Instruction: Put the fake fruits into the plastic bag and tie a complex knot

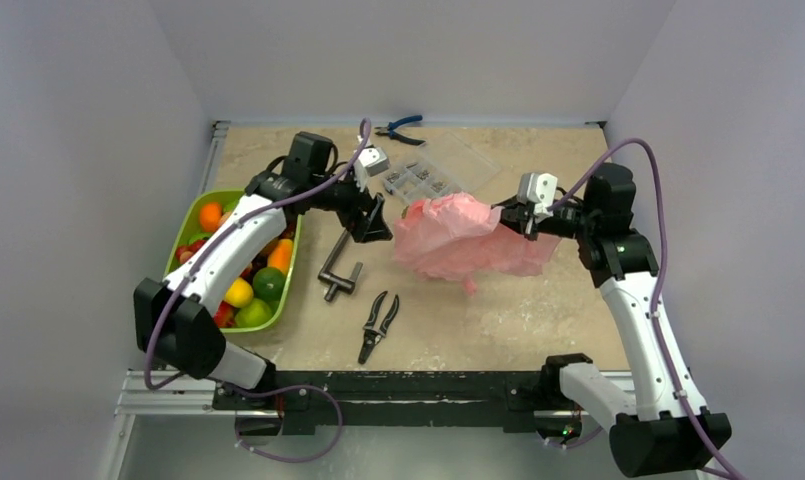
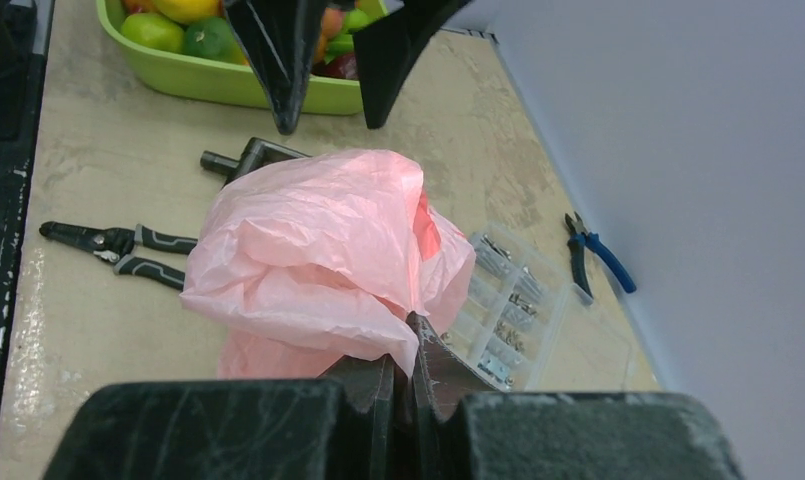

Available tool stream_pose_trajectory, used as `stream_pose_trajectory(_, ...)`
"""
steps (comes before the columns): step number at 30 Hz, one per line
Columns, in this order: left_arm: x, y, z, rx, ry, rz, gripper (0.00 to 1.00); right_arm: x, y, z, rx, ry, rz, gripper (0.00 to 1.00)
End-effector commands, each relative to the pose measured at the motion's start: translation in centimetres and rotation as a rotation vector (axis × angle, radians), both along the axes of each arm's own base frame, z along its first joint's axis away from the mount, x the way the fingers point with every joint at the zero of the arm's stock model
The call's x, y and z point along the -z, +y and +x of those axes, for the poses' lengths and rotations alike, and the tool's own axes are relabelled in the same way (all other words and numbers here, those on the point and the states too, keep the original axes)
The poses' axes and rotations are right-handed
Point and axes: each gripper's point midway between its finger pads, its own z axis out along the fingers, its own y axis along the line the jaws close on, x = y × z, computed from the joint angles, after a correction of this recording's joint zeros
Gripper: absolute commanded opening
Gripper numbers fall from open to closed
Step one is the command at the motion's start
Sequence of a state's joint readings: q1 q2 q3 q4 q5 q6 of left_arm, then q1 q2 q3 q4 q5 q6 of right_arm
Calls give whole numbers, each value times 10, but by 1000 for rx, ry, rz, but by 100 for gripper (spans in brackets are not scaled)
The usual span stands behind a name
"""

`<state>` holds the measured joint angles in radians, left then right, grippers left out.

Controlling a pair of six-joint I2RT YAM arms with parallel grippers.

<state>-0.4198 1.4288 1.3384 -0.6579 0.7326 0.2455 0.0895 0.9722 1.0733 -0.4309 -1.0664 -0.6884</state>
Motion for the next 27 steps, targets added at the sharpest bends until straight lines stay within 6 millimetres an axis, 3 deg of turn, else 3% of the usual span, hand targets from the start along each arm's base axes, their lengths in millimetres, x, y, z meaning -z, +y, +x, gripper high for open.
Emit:
stream_pose_trajectory(1,-12,-28,13,12,58,-87,87,-15,7,-11,-71,-120,0,0)
stream_pose_trajectory(5,4,-40,15,38,90,-70,83,-21,8,-15,-71,-123,13,0)
stream_pose_trajectory(7,12,-43,10,67,135,-71,70,-23,8,-13,-55,-115,26,0)
stream_pose_trajectory(8,16,-42,7,72,160,-65,60,-23,7,-12,-48,-113,27,0)
stream_pose_trajectory(11,22,-28,0,67,200,-60,3,-25,7,-12,-43,-98,39,0)
stream_pose_trajectory(12,22,-18,1,42,204,-68,0,-24,6,-9,-19,-70,46,0)
stream_pose_trajectory(18,50,70,1,-96,85,-41,0,-12,-12,3,83,14,23,0)
stream_pose_trajectory(21,55,82,-5,-93,-1,-3,0,-2,-11,6,73,47,17,0)
stream_pose_trajectory(23,40,76,-6,-95,-65,-40,0,3,-11,11,73,59,10,0)
stream_pose_trajectory(24,29,71,-7,-91,-100,-53,8,4,-10,10,57,60,11,0)
stream_pose_trajectory(25,17,66,-10,-68,-137,-55,33,4,-8,8,36,54,14,0)
stream_pose_trajectory(27,-8,58,-16,-14,-218,-50,67,3,-2,4,-13,17,3,0)
